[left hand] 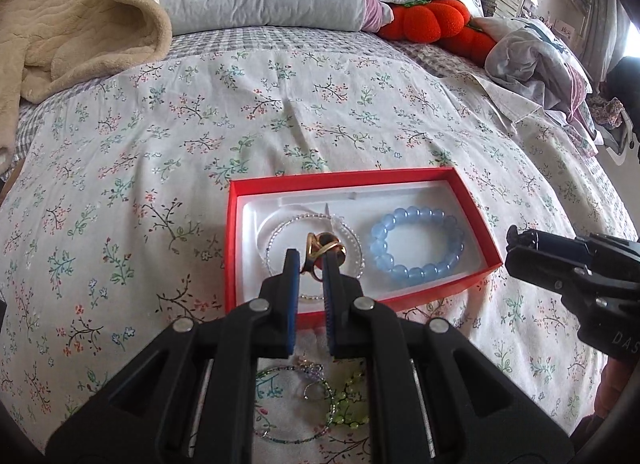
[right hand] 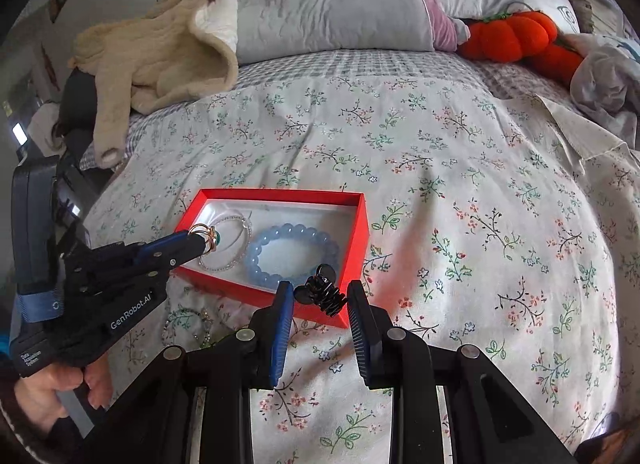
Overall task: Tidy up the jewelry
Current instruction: 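Carry the gold ring into the red box and open the left tool, then place the black hair clip onto the blue bracelet in the box with the right tool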
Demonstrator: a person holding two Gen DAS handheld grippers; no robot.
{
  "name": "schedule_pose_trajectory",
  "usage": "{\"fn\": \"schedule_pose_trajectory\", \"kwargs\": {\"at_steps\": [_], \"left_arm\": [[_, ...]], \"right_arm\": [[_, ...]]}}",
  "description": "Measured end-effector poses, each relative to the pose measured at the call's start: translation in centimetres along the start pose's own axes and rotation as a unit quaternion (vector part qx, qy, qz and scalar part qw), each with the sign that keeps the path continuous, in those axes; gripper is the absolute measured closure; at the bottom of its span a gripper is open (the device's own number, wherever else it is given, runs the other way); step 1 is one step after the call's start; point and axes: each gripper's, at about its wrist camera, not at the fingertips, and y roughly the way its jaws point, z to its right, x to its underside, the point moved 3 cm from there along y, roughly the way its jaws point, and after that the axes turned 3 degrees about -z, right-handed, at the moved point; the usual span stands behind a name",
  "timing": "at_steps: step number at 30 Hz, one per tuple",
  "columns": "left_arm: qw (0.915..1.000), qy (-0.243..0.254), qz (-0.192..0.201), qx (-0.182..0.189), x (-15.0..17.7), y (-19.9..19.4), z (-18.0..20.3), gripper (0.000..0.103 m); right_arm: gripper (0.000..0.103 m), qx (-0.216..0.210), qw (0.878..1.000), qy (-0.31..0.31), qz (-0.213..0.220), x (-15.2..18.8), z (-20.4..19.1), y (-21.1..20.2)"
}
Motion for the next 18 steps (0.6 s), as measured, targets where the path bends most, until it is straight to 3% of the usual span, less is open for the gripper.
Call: {"fn": "schedule_pose_trajectory", "kwargs": {"at_steps": [9,11,13,18], "left_arm": [[0.9999,0.000,-0.007,-0.010,-0.1,0.5,0.1,0.090],[0.9999,-0.002,-0.007,-0.008,-0.1,0.2,0.0,0.087],[0.9998,-0.002,-0.009,-0.016,0.0,-0.1,-0.1,0.075],[0.9995,-0.002,-0.013,-0.029,0.4,-1.5,-0.9,0.070]], "right_arm": [[0.075,-0.002,1.000,-0.001,-0.001,0.0,0.0,0.1],[0.075,-0.002,1.000,0.000,-0.001,0.0,0.0,0.1],[0.075,-0.001,1.000,-0.001,-0.001,-0.1,-0.1,0.2],[0.075,0.000,1.000,-0.002,-0.003,-0.4,-0.4,0.7]]}}
